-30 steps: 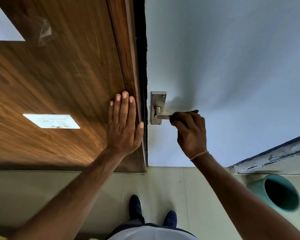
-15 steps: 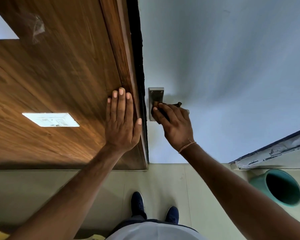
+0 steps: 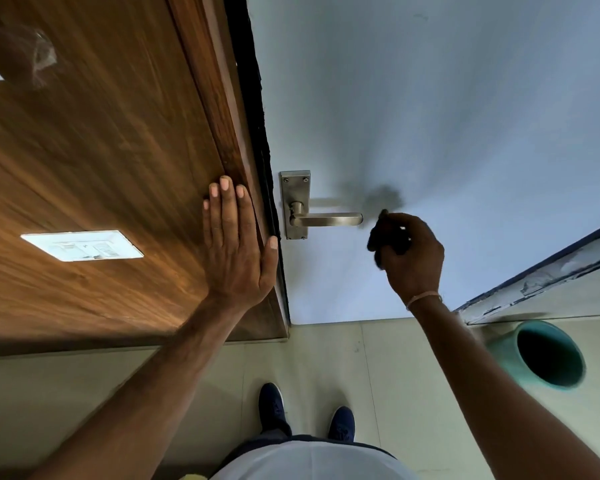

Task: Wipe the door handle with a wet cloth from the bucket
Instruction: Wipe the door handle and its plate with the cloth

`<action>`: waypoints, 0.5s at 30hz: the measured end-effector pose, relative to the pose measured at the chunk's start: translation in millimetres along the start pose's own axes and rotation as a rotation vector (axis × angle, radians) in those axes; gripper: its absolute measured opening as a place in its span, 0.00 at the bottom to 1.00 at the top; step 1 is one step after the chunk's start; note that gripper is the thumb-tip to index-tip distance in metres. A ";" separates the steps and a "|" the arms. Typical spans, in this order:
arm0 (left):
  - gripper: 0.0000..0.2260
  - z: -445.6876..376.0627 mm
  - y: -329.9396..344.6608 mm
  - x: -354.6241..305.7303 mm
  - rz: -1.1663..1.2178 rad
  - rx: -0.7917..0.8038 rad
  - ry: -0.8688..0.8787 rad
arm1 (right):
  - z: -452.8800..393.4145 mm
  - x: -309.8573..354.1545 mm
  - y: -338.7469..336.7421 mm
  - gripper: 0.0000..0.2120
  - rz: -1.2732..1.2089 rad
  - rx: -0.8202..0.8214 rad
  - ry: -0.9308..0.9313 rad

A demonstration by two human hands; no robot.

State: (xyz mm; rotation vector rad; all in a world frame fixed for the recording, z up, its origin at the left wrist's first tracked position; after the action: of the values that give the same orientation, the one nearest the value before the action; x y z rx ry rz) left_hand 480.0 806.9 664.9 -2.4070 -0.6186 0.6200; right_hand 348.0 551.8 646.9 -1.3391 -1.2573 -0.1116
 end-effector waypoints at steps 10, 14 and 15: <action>0.25 18.6 29.9 -56.6 0.610 0.395 -0.053 | 40.2 23.8 11.5 0.13 -1.105 0.527 0.571; 0.25 6.5 53.3 -70.7 1.094 0.658 -0.713 | 48.4 20.2 2.3 0.18 -1.406 0.547 0.723; 0.25 2.5 56.5 -73.5 1.118 0.679 -0.768 | 51.2 19.4 -0.4 0.19 -1.447 0.532 0.751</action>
State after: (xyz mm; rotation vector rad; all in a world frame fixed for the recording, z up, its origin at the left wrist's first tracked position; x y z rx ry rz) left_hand 436.9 726.3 648.8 -1.6086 0.6952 1.8658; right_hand 324.7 601.3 647.6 0.2830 -1.2025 -1.0821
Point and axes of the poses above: each hand's wrist, its own z-axis away from the middle knuckle, its own y-axis out of the palm, x = y × z, the point moved 3 cm from there along -z, towards the middle knuckle, and after that the axes turned 13 degrees about z, right-handed, at the moved point
